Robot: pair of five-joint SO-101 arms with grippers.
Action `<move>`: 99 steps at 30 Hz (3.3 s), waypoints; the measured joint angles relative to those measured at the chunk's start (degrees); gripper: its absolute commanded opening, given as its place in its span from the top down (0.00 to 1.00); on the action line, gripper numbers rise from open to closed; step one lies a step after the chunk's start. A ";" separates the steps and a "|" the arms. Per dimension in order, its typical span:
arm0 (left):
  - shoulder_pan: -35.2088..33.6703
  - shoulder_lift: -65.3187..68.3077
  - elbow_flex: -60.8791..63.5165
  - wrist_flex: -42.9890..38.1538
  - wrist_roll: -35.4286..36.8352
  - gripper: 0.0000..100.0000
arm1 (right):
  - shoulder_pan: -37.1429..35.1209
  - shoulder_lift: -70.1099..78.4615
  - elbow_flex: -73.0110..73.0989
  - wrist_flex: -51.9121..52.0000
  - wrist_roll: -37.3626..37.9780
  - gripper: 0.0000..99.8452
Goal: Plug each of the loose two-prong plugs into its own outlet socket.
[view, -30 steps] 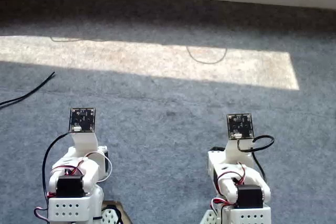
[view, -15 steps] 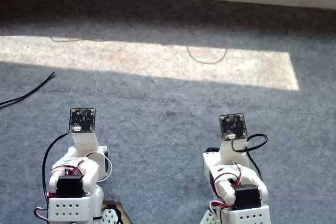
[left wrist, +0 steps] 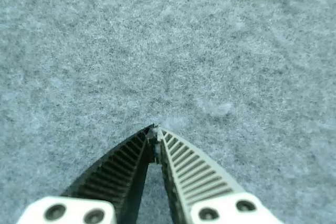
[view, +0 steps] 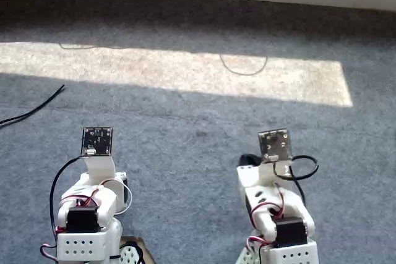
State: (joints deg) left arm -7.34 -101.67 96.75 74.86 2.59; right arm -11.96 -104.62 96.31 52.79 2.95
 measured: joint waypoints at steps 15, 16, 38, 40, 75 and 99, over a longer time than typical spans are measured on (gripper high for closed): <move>0.00 0.00 0.00 0.00 0.00 0.99 | 51.69 0.00 0.00 -42.99 -0.53 0.99; 0.00 0.00 0.00 0.00 0.00 0.99 | 55.12 0.00 0.00 -44.66 -1.23 0.99; 0.00 0.00 0.00 0.00 0.00 0.99 | 52.48 48.70 -48.62 -24.97 -1.41 0.99; 0.00 0.00 0.00 0.00 0.00 0.99 | 53.98 62.42 -61.80 -19.25 -1.05 0.99; 0.00 0.00 0.00 0.00 0.00 0.99 | 53.45 170.99 -179.16 30.68 -22.24 0.73; 0.00 0.00 0.00 0.00 0.00 0.99 | 55.38 183.47 -180.48 13.19 -28.31 0.94</move>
State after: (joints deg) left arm -7.34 -101.67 96.75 74.86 2.59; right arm 43.43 78.86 -84.18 65.98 -25.36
